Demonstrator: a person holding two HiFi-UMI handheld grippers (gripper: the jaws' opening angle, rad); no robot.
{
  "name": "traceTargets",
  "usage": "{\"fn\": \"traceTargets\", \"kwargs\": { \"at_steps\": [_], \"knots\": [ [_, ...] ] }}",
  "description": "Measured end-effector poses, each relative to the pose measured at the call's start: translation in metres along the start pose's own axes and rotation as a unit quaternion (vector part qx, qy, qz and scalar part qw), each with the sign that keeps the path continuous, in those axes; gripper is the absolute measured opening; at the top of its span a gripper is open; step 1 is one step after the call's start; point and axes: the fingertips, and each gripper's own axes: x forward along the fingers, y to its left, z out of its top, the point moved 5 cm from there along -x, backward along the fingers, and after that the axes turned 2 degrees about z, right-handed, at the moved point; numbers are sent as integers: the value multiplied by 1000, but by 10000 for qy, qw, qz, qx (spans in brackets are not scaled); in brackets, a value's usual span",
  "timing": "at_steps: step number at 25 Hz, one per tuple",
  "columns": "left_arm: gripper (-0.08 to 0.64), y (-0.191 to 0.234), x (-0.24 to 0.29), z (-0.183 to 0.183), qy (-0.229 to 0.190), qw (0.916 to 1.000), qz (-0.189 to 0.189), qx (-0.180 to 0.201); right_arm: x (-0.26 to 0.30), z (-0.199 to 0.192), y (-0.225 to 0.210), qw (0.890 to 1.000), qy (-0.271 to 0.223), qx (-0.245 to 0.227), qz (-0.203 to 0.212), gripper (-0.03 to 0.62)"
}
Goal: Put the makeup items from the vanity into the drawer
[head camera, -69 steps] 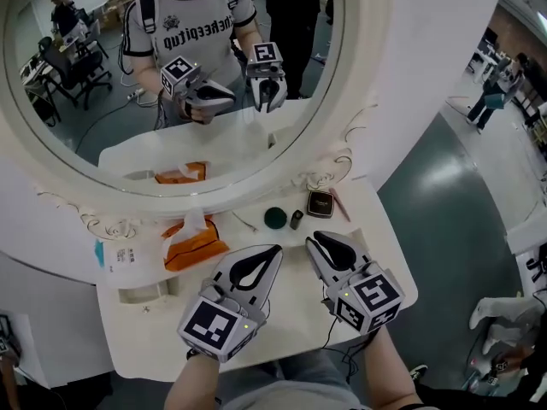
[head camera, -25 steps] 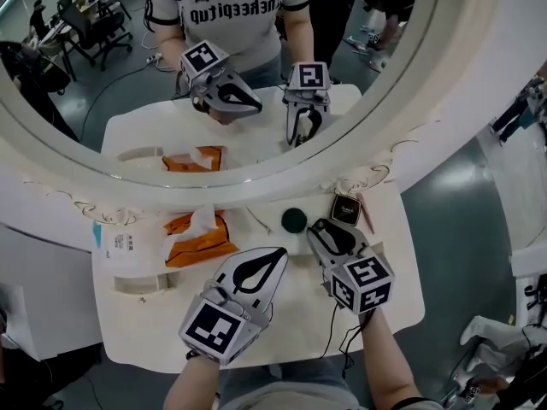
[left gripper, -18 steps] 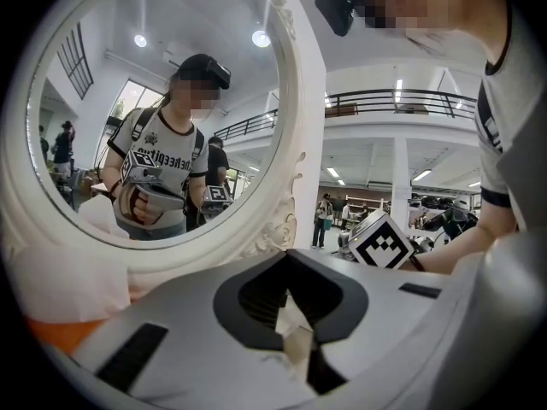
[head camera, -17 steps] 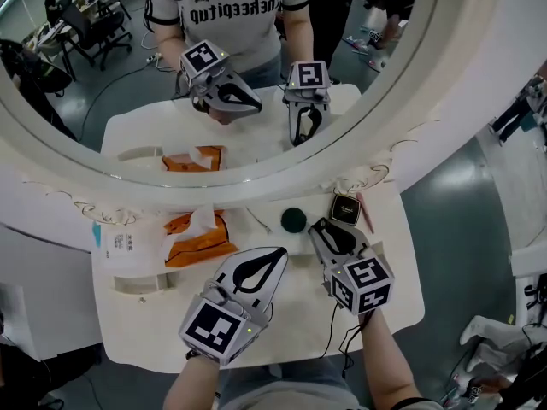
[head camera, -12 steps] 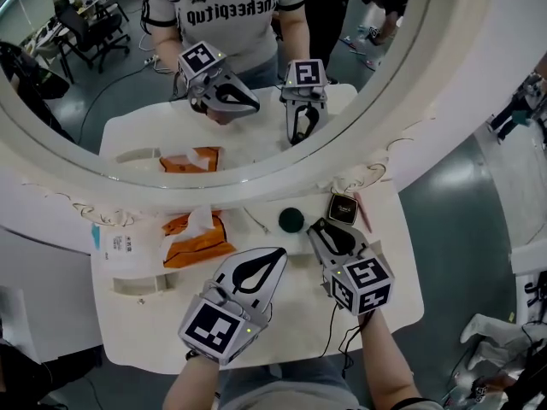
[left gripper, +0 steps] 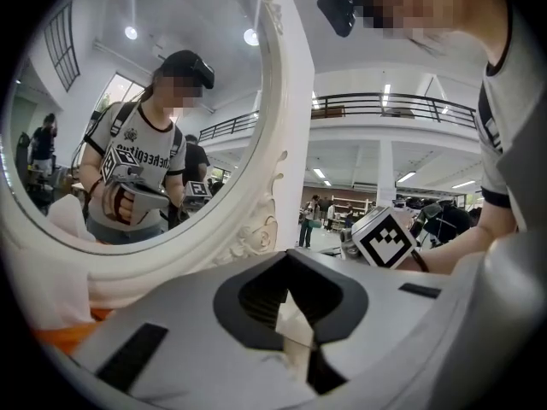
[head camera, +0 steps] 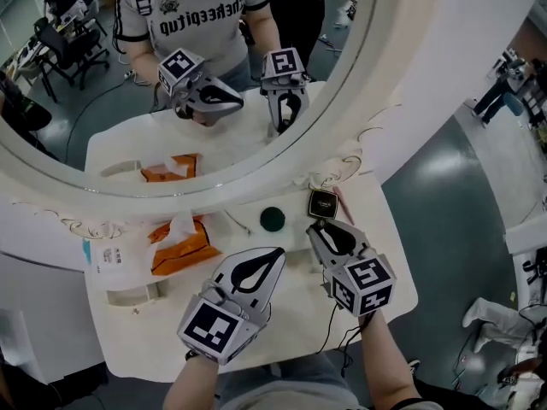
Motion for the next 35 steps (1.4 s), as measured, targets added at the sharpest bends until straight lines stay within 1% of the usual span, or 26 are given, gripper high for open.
{"fn": "traceTargets", "kwargs": {
  "at_steps": [3,13,18,26,35],
  "knots": [
    [26,-8,7,0,11,9999,-119,30,-11,-4,-7,9999,-7,57,-104,110],
    [26,-38,31,-3,109,9964,-835,104,-56,-28,-30,9962,8,411,-762,110],
    [26,-50,41,-4,145,9941,-1070,121,-72,-38,-37,9938,41,530,-979,110],
    [26,-60,49,-6,205,9918,-1256,119,-79,-60,-42,9913,226,677,-1103,112],
    [26,-62,52,-10,263,9921,-1225,107,-75,-84,-43,9900,465,782,-1079,112]
  ]
}}
